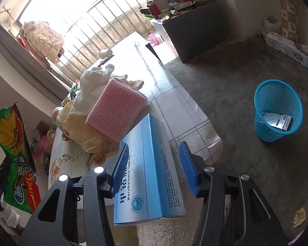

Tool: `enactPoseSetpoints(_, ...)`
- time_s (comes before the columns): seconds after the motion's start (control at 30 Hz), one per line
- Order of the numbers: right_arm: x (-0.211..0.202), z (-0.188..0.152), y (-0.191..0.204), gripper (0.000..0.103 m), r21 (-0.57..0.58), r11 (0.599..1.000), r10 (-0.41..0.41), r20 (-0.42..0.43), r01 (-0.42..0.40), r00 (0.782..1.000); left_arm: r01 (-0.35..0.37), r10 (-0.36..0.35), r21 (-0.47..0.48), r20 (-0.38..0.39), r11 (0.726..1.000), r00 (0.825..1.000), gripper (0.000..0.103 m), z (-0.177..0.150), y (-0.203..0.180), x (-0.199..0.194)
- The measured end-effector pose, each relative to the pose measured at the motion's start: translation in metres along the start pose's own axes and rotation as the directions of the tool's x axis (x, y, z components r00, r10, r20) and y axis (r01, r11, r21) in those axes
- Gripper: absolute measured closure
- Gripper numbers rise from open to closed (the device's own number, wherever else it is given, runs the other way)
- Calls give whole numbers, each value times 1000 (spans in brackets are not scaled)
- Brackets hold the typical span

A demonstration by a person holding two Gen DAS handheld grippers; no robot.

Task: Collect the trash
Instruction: 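Grasp the blue tablet box with the right tool while the left tool lifts the chip bag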

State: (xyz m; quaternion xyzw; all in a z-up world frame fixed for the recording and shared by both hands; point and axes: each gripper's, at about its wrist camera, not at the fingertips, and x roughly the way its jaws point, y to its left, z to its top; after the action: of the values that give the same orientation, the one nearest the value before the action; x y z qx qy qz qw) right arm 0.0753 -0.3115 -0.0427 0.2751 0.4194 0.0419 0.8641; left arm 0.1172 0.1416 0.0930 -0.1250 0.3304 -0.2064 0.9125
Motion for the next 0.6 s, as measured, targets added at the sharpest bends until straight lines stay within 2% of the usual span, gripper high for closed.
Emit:
enactPoseSetpoints(0.13,0,-2,-20,52,60,998,35,3,-35,999,43,-43,72,-13,996,999,98,10,-36,21)
enactPoseSetpoints(0.3,-5,-11,-39,51,69,993,96,4,-96,995,71,-65,68,-79,995,995,98,8,-54,50)
enactPoseSetpoints(0.33,-6,-13,-41,50,55,993,105,1,-105,995,70,-64,70,-81,995,995,98,6,-56,52)
enactPoseSetpoints(0.37,-7,-18,-40,40,35,993,109,-2,-109,994,70,-64,71,-84,995,994,98,4,-56,54)
enactPoseSetpoints(0.4,-7,-23,-38,31,7,994,108,-7,-108,994,69,-63,66,-90,995,994,98,2,-56,57)
enactPoseSetpoints(0.5,-9,-42,-18,20,-153,984,93,-13,-94,996,66,-60,50,-112,997,992,98,-4,-52,66)
enactPoseSetpoints(0.6,-6,-58,10,13,-358,934,-1,4,2,1000,65,-59,35,-136,997,989,98,-8,-49,71)
